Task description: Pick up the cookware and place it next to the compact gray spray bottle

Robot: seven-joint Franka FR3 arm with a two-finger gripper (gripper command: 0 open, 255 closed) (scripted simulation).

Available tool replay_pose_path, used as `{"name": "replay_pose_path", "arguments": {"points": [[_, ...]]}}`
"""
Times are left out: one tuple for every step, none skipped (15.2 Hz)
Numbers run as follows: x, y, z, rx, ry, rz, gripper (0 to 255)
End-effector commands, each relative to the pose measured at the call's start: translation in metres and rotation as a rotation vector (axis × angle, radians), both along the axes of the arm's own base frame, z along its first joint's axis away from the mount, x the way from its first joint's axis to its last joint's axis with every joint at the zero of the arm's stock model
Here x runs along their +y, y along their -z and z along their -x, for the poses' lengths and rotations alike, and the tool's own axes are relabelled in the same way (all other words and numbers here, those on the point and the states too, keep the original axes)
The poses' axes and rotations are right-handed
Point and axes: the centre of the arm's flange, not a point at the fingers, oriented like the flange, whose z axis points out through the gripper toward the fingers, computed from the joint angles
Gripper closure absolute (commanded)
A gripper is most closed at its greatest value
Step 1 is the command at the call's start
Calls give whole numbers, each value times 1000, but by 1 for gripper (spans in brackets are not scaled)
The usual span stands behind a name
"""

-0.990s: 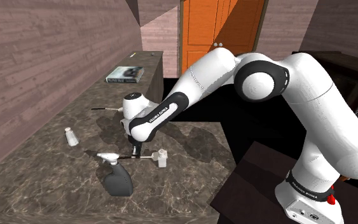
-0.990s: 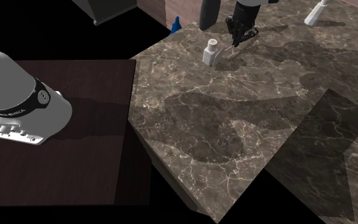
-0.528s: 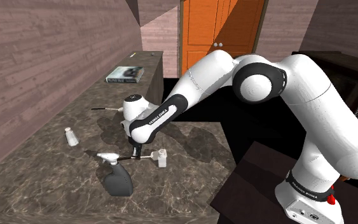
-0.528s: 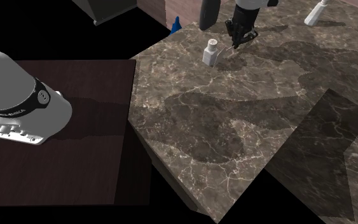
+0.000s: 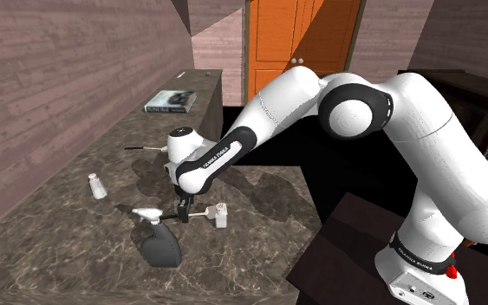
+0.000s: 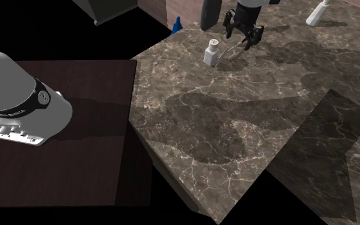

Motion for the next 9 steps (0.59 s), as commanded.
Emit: {"name": "replay_pose_path", "arguments": {"points": [[-2, -20, 1, 0, 0, 0, 0], [-2, -33, 1, 0, 0, 0, 0], [-3, -43, 2, 0, 0, 0, 0], [-3, -43, 2, 0, 0, 0, 0], [-3, -43, 2, 0, 0, 0, 0], [-3, -43, 2, 0, 0, 0, 0], [-3, -43, 2, 0, 0, 0, 0], [-3, -43, 2, 0, 0, 0, 0], [-3, -43, 2, 0, 0, 0, 0]]}}
